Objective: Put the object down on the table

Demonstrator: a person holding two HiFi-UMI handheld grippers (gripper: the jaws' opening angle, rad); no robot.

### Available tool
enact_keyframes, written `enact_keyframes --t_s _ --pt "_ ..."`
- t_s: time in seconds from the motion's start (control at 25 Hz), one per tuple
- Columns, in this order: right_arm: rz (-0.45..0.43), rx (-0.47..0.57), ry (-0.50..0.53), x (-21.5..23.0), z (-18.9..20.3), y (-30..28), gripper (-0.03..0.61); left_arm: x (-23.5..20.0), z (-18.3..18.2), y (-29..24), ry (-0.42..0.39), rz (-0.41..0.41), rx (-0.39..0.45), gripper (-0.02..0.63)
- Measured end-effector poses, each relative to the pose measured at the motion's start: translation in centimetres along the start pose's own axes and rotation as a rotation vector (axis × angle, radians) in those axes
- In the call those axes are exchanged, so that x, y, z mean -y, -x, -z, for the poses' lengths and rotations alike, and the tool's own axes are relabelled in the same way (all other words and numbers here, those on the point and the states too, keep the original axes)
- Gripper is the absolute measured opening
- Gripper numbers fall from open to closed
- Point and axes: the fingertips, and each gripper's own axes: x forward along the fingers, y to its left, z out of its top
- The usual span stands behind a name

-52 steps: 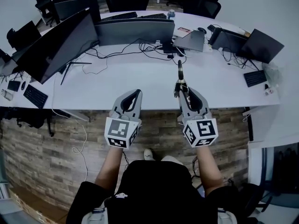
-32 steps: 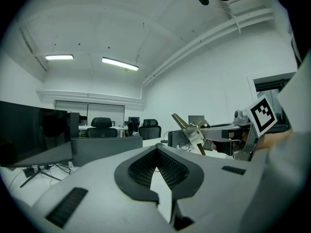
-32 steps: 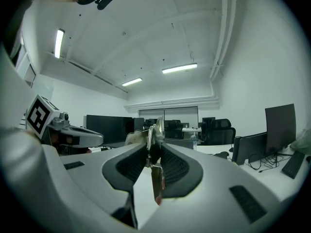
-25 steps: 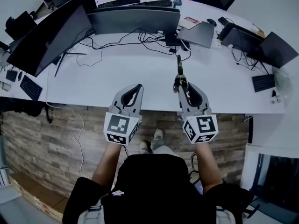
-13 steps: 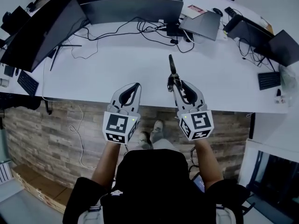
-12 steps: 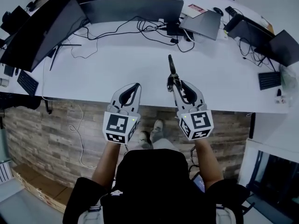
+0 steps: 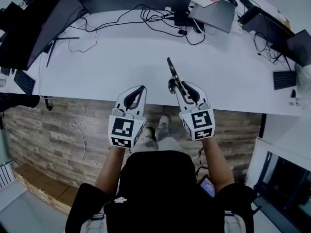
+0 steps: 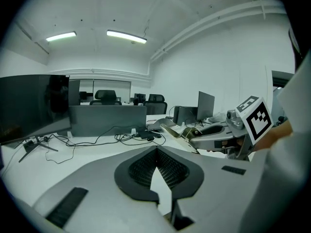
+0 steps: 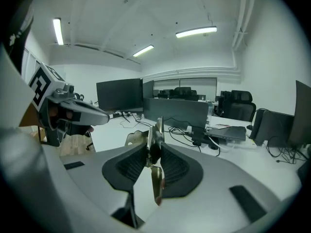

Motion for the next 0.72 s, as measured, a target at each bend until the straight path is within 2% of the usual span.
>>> enact_keyframes --t_s 0.28,0.72 --pt "-0.054 -0.119 0.061 -0.3 3.2 -2.6 0.100 -1.0 2.5 -0.9 0.031 -0.015 -0.049 0.014" --pt "-0.151 -0.324 0.294 -0.4 8.1 -6.4 0.100 -1.1 5.3 -2.7 0.074 -0.017 -0.098 0.014"
